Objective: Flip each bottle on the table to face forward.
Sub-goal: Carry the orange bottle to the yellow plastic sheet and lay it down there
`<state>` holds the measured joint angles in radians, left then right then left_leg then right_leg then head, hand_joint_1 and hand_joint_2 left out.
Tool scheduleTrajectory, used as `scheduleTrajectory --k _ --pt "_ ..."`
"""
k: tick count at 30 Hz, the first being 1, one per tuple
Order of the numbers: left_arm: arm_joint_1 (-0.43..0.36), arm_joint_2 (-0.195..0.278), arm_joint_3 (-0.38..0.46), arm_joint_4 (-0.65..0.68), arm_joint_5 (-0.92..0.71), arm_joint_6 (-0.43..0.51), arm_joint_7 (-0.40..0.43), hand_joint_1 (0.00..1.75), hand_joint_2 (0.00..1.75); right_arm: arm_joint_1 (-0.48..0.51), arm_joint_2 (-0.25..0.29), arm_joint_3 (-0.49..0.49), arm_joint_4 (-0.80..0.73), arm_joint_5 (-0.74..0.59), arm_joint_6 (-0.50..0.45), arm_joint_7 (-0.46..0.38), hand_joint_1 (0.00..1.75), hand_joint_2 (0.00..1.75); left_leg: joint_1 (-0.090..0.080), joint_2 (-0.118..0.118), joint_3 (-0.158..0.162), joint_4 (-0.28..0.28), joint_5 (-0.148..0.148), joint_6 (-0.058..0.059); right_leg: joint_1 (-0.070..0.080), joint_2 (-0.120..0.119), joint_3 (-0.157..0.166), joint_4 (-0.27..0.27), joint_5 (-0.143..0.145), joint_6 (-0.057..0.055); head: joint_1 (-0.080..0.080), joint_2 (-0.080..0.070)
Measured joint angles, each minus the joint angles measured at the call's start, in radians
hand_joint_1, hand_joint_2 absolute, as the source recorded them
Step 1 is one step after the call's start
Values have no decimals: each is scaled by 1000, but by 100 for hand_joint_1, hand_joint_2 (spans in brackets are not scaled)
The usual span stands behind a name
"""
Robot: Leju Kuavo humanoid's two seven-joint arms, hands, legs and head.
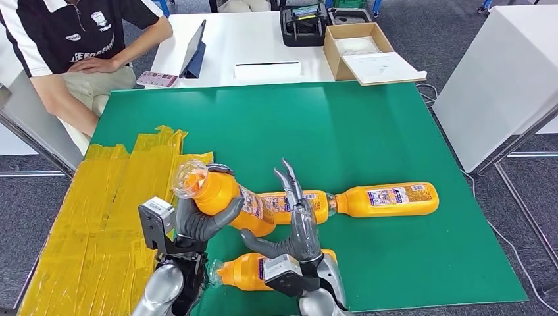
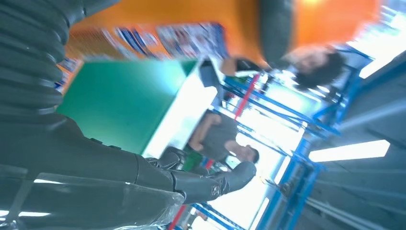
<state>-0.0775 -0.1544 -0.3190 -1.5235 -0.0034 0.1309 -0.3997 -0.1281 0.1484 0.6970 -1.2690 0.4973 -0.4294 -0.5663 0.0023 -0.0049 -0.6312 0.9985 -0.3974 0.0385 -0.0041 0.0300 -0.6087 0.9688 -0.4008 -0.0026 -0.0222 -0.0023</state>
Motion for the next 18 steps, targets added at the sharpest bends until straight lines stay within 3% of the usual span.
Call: scheduleTrajectory --k 6,18 --pt "8 1 9 -4 -1 1 -1 175 175 28 -24 0 -102 -9 8 0 0 175 0 0 0 0 0 0 0 0 0 0 0 0 0 0" --pt "10 2 14 -8 -1 2 -2 175 175 43 -40 0 -157 -18 7 -9 0 175 0 0 0 0 0 0 0 0 0 0 0 0 0 0"
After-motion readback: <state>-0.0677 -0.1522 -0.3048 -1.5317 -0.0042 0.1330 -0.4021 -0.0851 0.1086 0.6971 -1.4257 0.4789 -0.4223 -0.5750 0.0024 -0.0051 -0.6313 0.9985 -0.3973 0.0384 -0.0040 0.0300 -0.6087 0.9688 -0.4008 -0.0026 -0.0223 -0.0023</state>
